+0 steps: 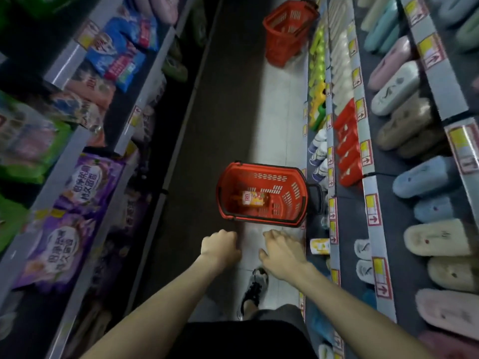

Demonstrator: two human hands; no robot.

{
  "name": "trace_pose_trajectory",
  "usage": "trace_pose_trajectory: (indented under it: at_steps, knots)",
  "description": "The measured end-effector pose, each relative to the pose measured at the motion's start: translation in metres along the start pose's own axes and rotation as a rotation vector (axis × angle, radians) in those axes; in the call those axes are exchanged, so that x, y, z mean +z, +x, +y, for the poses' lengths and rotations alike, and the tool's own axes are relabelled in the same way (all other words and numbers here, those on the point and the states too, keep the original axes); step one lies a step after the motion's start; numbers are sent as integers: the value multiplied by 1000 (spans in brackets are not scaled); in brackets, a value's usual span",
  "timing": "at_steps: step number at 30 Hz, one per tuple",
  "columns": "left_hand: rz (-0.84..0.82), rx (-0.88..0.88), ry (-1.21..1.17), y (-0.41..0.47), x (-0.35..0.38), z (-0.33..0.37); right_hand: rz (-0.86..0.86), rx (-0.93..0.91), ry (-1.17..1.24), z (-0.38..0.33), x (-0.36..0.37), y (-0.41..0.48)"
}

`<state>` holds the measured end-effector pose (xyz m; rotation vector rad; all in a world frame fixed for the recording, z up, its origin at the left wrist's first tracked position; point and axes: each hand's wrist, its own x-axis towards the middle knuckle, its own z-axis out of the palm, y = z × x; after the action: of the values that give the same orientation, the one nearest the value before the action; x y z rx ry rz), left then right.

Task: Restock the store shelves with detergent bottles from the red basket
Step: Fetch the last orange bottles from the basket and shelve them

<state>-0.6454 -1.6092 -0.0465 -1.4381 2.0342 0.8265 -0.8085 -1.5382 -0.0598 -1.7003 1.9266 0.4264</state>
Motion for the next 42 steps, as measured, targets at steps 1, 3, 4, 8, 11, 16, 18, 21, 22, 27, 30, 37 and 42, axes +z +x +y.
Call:
trace_pose_trajectory:
  at_steps: [1,3,4,8,11,16,18,21,22,27,30,37,42]
  knots:
    - [-22,-17,-13,11,-2,3,-21,-6,-2,6,-2,12]
    - [-56,-43,-45,33,-6,7,-61,-16,8,14,-6,38]
    - [-67,-50,-61,45,-8,9,-84,-25,11,17,-7,51]
    - [-74,-63,-93,100,-21,6,-181,-65,-11,28,-10,105]
    - [-81,-61,-101,142,-34,-4,-221,-71,-76,35,-16,147]
    - [-151,-90,-181,206,-49,-29,-268,9,-108,39,-28,210]
    - [-181,-104,-215,225,-53,-37,-295,21,-119,36,-33,234]
    - [-205,-118,-231,255,-57,-45,-329,15,-119,32,-39,271]
    - [-209,-122,-241,263,-57,-47,-332,11,-117,31,-41,281]
    - [-220,-141,-293,316,-52,-52,-373,-11,-126,38,-38,337]
    - [-210,-132,-258,353,-35,-52,-387,-64,-161,53,-17,373]
    - [-141,-222,-404,455,45,-37,-377,-1,-83,105,72,452]
    - [-118,-327,-572,527,113,-20,-395,40,44,137,142,500]
